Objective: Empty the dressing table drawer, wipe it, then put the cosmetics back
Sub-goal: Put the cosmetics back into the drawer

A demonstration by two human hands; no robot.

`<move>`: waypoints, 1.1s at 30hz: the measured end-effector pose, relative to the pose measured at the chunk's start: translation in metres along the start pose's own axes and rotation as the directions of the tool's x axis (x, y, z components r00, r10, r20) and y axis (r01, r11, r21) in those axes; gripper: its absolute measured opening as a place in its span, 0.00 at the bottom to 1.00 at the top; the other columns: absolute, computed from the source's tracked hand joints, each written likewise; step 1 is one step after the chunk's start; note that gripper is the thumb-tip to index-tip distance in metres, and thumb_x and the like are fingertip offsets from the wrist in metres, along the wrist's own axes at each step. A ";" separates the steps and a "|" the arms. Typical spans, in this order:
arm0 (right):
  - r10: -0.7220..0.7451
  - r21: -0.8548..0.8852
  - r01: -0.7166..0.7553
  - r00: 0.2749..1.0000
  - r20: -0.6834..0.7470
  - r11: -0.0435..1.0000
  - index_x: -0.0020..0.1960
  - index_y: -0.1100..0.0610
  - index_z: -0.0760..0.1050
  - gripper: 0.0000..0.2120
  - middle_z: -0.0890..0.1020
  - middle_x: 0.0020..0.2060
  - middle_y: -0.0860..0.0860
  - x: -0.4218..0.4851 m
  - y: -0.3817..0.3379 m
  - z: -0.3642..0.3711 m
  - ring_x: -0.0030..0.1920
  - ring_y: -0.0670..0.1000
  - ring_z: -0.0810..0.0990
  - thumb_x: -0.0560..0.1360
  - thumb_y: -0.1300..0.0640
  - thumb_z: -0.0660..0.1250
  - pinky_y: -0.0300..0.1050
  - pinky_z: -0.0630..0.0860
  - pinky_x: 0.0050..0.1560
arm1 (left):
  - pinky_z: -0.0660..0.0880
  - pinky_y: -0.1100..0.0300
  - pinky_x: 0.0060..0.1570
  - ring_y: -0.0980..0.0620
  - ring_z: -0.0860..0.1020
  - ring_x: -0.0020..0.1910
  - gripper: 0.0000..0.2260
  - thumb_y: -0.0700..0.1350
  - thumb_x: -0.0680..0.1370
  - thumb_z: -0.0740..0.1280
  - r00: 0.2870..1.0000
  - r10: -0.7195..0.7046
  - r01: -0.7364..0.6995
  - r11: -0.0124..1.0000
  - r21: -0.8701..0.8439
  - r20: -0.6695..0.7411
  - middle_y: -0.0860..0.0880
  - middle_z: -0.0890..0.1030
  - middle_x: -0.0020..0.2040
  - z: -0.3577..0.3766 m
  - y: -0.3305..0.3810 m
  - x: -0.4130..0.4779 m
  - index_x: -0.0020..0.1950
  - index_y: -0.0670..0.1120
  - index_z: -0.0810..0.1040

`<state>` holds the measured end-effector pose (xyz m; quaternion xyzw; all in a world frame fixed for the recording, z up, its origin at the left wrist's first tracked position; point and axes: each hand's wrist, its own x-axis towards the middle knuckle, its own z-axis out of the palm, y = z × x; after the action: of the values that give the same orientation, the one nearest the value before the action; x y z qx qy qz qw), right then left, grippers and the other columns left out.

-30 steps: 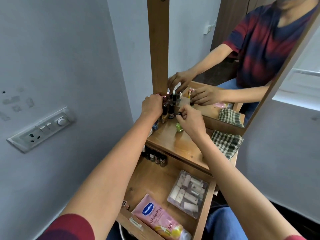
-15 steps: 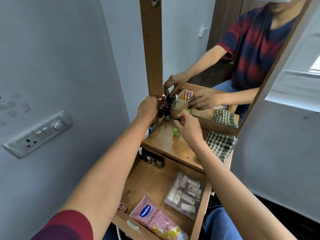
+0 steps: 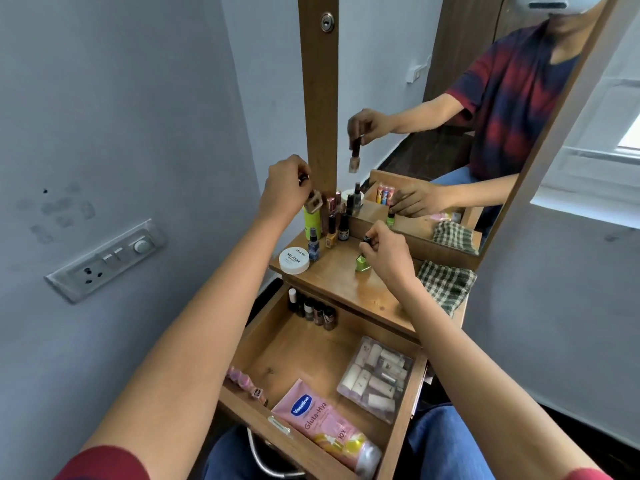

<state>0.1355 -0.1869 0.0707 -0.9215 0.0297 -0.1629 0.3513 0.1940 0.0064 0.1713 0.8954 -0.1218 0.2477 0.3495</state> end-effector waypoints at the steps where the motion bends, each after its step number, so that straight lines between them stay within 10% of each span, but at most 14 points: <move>1: -0.002 -0.014 0.002 1.000 0.009 1.000 0.50 0.55 0.70 0.07 0.80 0.42 0.53 -0.003 -0.001 -0.001 0.42 0.56 0.79 0.75 0.56 0.67 0.55 0.79 0.43 | 0.75 0.62 0.43 0.51 0.79 0.45 0.07 0.34 0.75 0.64 1.000 0.002 -0.003 0.999 -0.038 -0.023 0.46 0.80 0.49 -0.006 0.000 -0.007 0.51 0.42 0.78; 8: -0.123 -0.039 0.125 0.991 0.046 0.991 0.54 0.58 0.76 0.09 0.81 0.47 0.54 -0.044 -0.012 0.001 0.45 0.54 0.79 0.76 0.57 0.66 0.49 0.77 0.45 | 0.72 0.78 0.42 0.58 0.77 0.48 0.08 0.35 0.77 0.65 0.987 -0.086 0.052 0.971 -0.233 -0.139 0.52 0.79 0.51 -0.032 -0.016 -0.081 0.53 0.44 0.77; 14: -0.246 0.012 0.246 0.969 0.035 0.969 0.51 0.59 0.75 0.07 0.78 0.46 0.53 -0.091 -0.022 0.023 0.43 0.53 0.78 0.75 0.57 0.69 0.48 0.75 0.44 | 0.75 0.71 0.48 0.55 0.79 0.49 0.10 0.34 0.76 0.64 0.988 -0.119 0.131 0.983 -0.129 0.093 0.51 0.80 0.53 -0.016 -0.064 -0.151 0.53 0.46 0.78; 33: 0.048 0.026 -0.058 0.961 0.271 0.998 0.57 0.58 0.74 0.13 0.80 0.51 0.55 -0.111 -0.012 0.117 0.50 0.53 0.79 0.75 0.56 0.70 0.48 0.78 0.48 | 0.74 0.56 0.42 0.50 0.79 0.51 0.13 0.36 0.77 0.64 0.907 -0.120 -0.007 0.954 0.298 0.404 0.52 0.79 0.58 0.040 -0.109 -0.177 0.56 0.52 0.75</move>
<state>0.0671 -0.0846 -0.0340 -0.9279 0.0035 -0.0269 0.3718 0.1010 0.0658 -0.0088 0.9724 -0.1294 0.0557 0.1859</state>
